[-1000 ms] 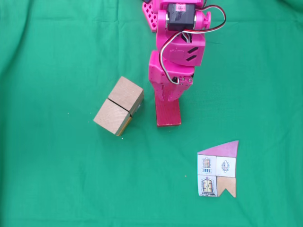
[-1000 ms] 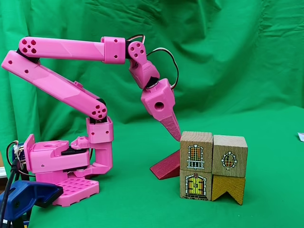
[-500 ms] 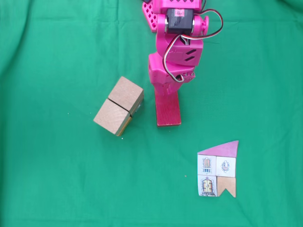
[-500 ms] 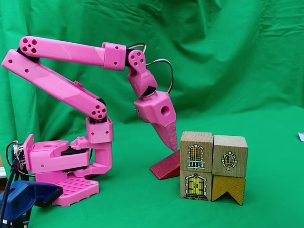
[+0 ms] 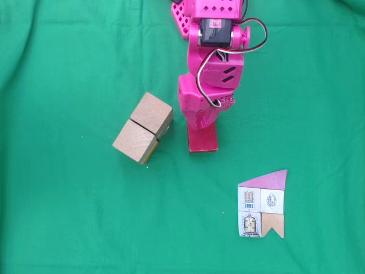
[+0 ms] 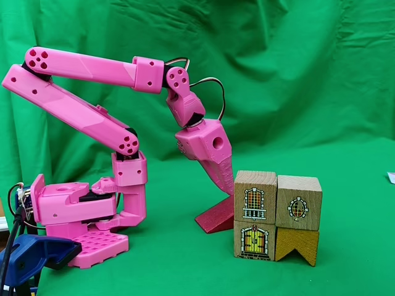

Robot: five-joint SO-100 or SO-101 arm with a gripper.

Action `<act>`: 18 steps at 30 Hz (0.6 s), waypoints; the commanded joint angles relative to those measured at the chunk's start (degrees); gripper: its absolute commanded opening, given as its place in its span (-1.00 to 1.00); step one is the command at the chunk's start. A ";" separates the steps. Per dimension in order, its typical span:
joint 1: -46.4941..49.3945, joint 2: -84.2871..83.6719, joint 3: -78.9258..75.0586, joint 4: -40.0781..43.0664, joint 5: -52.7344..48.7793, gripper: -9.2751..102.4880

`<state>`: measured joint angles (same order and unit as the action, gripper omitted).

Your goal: Grasp some building blocks and build the house on the picture.

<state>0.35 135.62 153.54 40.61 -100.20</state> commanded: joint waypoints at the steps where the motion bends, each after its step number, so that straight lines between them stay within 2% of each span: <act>1: -0.26 -0.44 -0.44 -1.14 -0.44 -0.81; 4: -0.26 -0.44 -0.79 -1.14 -0.44 -0.77; 12: 0.26 -0.53 -0.70 -1.14 0.18 -0.49; 18: 0.62 -4.83 -1.93 -1.67 -0.18 -0.45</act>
<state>0.35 132.28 153.54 40.08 -100.20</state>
